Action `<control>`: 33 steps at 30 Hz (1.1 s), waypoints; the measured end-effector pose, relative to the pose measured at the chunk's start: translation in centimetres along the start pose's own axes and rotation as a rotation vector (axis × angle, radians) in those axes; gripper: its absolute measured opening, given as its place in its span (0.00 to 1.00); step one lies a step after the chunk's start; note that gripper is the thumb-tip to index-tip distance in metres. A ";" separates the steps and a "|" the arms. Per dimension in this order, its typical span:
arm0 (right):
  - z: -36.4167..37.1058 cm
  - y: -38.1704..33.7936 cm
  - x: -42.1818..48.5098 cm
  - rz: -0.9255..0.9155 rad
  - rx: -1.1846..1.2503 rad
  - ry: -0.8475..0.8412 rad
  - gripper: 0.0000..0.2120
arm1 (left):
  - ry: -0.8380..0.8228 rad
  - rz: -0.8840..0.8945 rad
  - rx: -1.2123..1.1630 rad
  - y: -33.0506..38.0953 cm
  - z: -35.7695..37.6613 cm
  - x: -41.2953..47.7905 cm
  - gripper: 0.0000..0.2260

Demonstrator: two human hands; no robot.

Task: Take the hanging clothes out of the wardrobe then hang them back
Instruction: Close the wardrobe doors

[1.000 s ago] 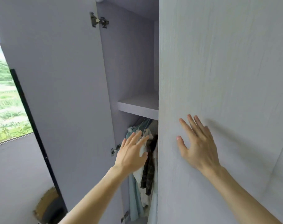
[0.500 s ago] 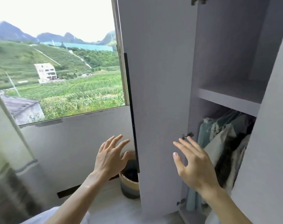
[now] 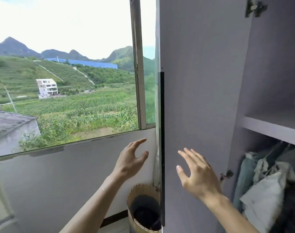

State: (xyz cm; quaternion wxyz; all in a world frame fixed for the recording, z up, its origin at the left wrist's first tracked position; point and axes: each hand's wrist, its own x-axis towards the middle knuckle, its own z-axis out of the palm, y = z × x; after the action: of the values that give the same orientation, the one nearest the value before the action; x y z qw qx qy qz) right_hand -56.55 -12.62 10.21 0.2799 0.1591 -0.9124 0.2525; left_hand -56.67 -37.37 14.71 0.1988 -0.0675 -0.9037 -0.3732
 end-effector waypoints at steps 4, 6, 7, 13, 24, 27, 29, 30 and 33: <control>2.2 -1.0 4.5 0.071 0.035 0.063 0.32 | -0.077 -0.021 -0.323 0.3 0.6 6.7 0.20; 3.3 -1.1 6.0 0.093 0.027 0.080 0.37 | -0.113 -0.021 -0.456 0.8 1.3 9.2 0.20; 3.9 -1.1 6.7 0.101 0.016 0.088 0.39 | -0.129 -0.021 -0.514 1.2 1.5 10.2 0.20; 7.2 -0.4 10.1 0.126 -0.015 0.121 0.52 | -0.173 -0.049 -0.817 2.4 3.5 14.2 0.13; 11.1 0.0 11.7 0.186 -0.208 0.163 0.59 | -0.228 -0.064 -0.962 1.1 4.4 15.8 0.16; 11.0 0.2 11.4 0.137 -0.175 0.194 0.58 | -0.223 -0.074 -0.990 1.4 4.2 15.4 0.12; 10.7 0.2 10.7 0.107 -0.128 0.221 0.58 | -0.219 -0.074 -0.992 1.6 4.3 15.0 0.17; 10.5 0.3 10.3 0.093 -0.100 0.231 0.58 | -0.216 -0.074 -0.990 1.6 4.4 14.7 0.21; 9.3 0.6 8.2 0.069 -0.005 0.226 0.56 | -0.225 -0.063 -0.984 2.0 4.6 13.3 0.26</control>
State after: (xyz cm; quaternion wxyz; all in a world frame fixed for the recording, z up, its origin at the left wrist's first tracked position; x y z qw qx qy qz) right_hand -67.37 -18.45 8.17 0.3724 0.0973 -0.8806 0.2763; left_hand -69.70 -33.03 18.52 0.0335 -0.1656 -0.6382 -0.7511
